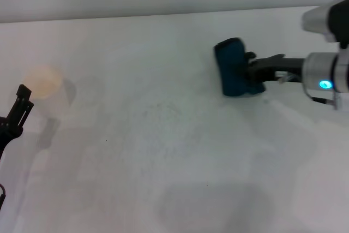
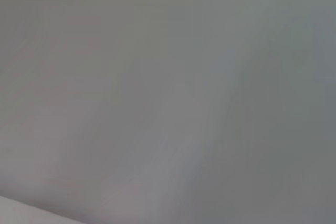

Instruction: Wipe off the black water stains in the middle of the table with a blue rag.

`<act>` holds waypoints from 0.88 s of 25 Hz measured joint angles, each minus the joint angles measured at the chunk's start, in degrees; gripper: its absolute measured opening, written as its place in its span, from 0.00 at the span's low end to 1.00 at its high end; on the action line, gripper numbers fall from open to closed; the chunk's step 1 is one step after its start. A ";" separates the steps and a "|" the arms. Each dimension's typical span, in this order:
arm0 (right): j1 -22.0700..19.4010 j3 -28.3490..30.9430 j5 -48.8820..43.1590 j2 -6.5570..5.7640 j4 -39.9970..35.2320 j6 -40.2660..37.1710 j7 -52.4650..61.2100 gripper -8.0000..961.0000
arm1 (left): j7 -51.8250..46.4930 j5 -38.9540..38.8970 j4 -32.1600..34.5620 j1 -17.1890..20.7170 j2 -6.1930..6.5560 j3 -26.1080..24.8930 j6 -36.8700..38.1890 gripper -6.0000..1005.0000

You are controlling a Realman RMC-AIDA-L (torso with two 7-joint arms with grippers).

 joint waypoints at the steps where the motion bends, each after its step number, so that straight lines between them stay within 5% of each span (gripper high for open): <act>1: -0.43 1.18 -0.26 -0.30 -0.10 1.35 0.05 0.11 | -0.01 -0.03 0.01 0.00 0.02 0.00 0.15 0.88; 7: -2.96 4.49 -0.45 -0.68 -0.97 7.79 -0.33 0.12 | -0.02 -0.08 0.04 -0.07 0.10 0.00 0.99 0.88; 19: -4.79 4.35 0.16 0.56 -1.33 11.26 -8.36 0.14 | -0.06 0.09 0.59 -0.17 0.01 0.00 1.73 0.88; 22: -4.81 4.58 0.48 0.58 -1.29 11.29 -9.24 0.25 | -0.06 0.06 0.64 -0.09 0.05 0.00 2.12 0.88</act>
